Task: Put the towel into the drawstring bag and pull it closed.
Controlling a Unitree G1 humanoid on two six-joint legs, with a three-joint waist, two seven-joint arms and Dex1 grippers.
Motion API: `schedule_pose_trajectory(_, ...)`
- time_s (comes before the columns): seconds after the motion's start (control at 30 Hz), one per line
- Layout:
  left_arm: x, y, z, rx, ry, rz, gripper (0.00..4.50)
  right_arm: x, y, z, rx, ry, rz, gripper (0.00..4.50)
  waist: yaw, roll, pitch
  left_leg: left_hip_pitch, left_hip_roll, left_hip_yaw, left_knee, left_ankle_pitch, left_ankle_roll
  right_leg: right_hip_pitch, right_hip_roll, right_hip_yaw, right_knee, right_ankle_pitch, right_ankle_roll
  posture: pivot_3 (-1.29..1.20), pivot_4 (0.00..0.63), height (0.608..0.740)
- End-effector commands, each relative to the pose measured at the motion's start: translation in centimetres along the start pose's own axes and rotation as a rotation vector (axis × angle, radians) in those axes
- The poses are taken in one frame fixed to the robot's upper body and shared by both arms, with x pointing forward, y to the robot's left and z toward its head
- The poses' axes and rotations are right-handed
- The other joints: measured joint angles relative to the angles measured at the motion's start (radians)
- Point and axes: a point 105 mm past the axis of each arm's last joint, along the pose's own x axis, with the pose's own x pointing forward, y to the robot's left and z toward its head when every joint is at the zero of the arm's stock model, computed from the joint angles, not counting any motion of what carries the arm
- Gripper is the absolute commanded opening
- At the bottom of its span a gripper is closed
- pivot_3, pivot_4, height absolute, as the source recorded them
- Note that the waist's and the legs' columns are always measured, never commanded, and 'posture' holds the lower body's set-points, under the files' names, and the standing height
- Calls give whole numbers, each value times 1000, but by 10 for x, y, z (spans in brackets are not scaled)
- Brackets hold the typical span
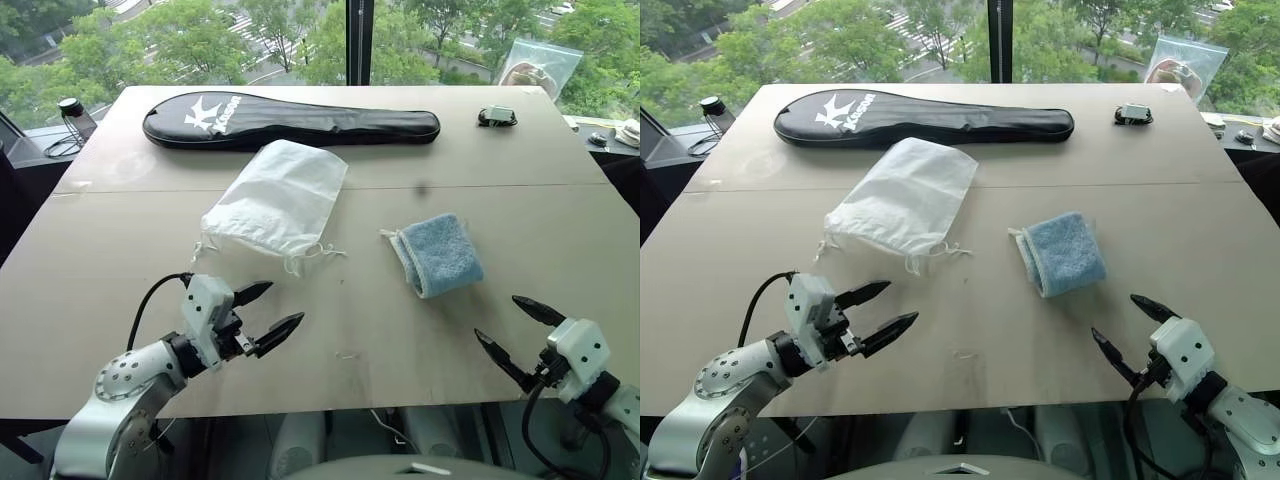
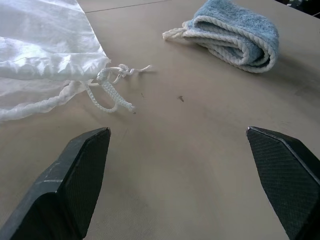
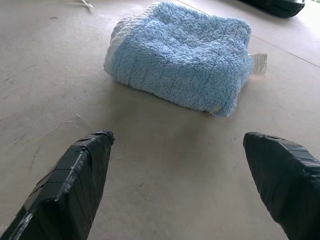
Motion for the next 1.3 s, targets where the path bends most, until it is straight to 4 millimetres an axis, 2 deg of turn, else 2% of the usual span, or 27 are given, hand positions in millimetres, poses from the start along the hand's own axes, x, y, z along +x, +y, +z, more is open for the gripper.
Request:
schedule_pose_trajectory(0.03, -3, 16, 10, 61, -51, 93, 4500, 9, 8, 28, -48, -121, 49, 4470, 0, 0, 0, 0, 0, 0, 0, 0, 0, 0, 0, 0, 0, 0, 0, 0, 150, 740)
schedule_pose_trajectory(0.07, -4, 29, 14, 100, -77, 164, 4500, 18, 22, 50, -61, -217, 125, 4470, -1, 0, 0, 0, 0, 0, 0, 0, 0, 0, 0, 0, 0, 0, 0, 0, 150, 740)
schedule_pose_trajectory(0.13, -8, 43, 20, 156, -112, 246, 4500, 25, 42, 75, -80, -327, 234, 4470, -5, 0, 0, 1, 1, 0, 0, 0, 0, 0, 1, 0, 1, 0, 0, 0, 150, 740)
schedule_pose_trajectory(0.2, -11, 51, 24, 198, -131, 296, 4500, 26, 51, 84, -88, -360, 300, 4470, -3, 0, 0, 1, 3, 0, 1, 0, 0, 0, 4, 0, 1, 0, 0, 0, 150, 740)
schedule_pose_trajectory(0.33, -26, 76, 29, 442, -84, 468, 4500, 25, 61, 100, -85, -389, 425, 4470, 4, -1, 0, 0, 2, 0, 0, 0, 0, 0, 3, 0, 0, 0, 0, 0, 150, 740)
schedule_pose_trajectory(0.4, -32, 79, 24, 660, 5, 465, 4500, 24, 63, 102, -84, -375, 460, 4470, 3, -2, 0, -1, 0, 0, 0, 0, 0, 0, 2, 1, -1, 0, 0, 0, 150, 740)
schedule_pose_trajectory(0.53, -35, 81, 20, 981, 86, 446, 4500, 24, 63, 105, -67, -365, 480, 4470, 3, -3, 0, 0, -1, 1, -1, 0, 0, 0, 0, 0, -1, 0, 0, 0, 150, 740)
schedule_pose_trajectory(0.6, -30, 84, 24, 1144, 97, 449, 4500, 25, 65, 106, -54, -364, 489, 4470, 5, -3, 0, 0, 0, 1, -1, 0, 0, 0, 0, 0, -1, 0, 0, 0, 150, 740)
schedule_pose_trajectory(0.63, -25, 90, 25, 1170, 97, 461, 4500, 26, 66, 107, -47, -364, 499, 4470, 8, -3, 0, 0, 0, 0, -1, 0, 0, 0, 0, 0, -1, 0, 0, 0, 150, 740)
schedule_pose_trajectory(0.83, 2, 103, 31, 1234, 60, 449, 4500, 25, 70, 111, -36, -380, 502, 4470, 14, -3, -1, 0, 0, 0, -1, 0, 0, 0, 0, -2, 0, 1, 0, 0, 150, 740)
schedule_pose_trajectory(1.0, 29, 115, 28, 1307, 91, 384, 4500, 25, 71, 111, -38, -391, 479, 4470, 12, -4, -1, 0, -3, 0, -1, 0, 0, 0, 0, -2, 0, 3, 4, 0, 150, 740)
schedule_pose_trajectory(1.1, 41, 118, 36, 1341, 72, 362, 3763, 27, 68, 112, -32, -401, 444, 4500, 8, -4, -1, -1, -3, 0, -1, 0, 0, 0, 0, -2, 0, 3, 4, 0, 150, 740)
schedule_pose_trajectory(1.17, 47, 119, 36, 1330, 70, 321, 2921, 28, 66, 111, -28, -404, 423, 4500, 6, -4, -1, -1, -3, 0, -1, 0, 0, 0, 0, -2, 1, 3, 5, 0, 150, 740)
schedule_pose_trajectory(1.2, 49, 121, 38, 1333, 66, 312, 2342, 29, 65, 110, -26, -403, 410, 4500, 5, -4, -1, -1, -3, 0, -1, 0, 0, 0, 0, -2, 1, 3, 5, 0, 150, 740)
schedule_pose_trajectory(1.3, 55, 125, 51, 1248, 46, 287, 929, 35, 56, 103, 3, -370, 340, 4500, 1, -4, -1, -1, -3, 0, -1, 0, 0, 0, 0, -2, 1, 3, 4, 0, 150, 740)
